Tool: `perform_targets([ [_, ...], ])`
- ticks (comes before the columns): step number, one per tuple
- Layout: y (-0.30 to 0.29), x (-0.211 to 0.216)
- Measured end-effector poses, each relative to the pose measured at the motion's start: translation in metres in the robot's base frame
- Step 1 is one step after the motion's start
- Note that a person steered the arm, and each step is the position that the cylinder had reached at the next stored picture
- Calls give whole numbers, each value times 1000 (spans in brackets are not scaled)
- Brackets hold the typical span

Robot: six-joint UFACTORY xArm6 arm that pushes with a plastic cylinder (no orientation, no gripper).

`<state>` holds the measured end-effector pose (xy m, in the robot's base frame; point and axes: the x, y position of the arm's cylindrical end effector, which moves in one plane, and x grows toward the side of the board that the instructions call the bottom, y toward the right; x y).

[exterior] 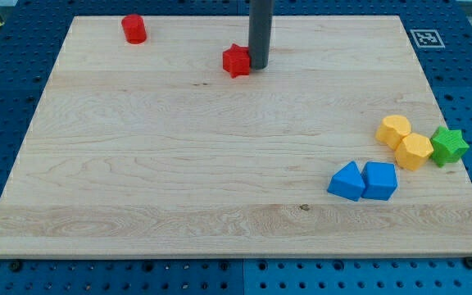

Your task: Move the red star close to the red circle

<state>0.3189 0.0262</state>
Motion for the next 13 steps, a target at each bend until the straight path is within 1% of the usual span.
perform_targets([
  [1,3,30],
  [2,-9,19],
  [3,-16,-11],
  [4,-16,-12],
  [6,-53,-37],
  [8,-65,-57],
  [9,-103,-73],
  [10,-114,-101],
  [11,-118,-115],
  [12,-76,-106],
  [13,-46,-80],
])
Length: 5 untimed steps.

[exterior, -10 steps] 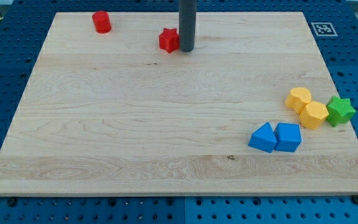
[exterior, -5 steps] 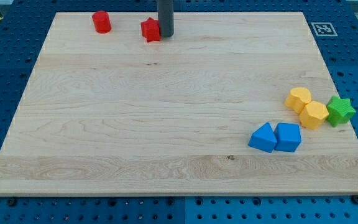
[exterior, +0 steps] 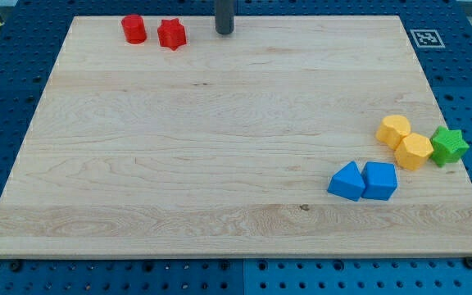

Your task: Move the red star close to the red circle

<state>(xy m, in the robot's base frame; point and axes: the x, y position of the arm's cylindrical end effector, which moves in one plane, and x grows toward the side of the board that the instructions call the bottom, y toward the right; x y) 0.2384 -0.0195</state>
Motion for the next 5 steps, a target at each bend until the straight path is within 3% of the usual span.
perform_targets([
  [2,-46,20],
  [5,-75,-23],
])
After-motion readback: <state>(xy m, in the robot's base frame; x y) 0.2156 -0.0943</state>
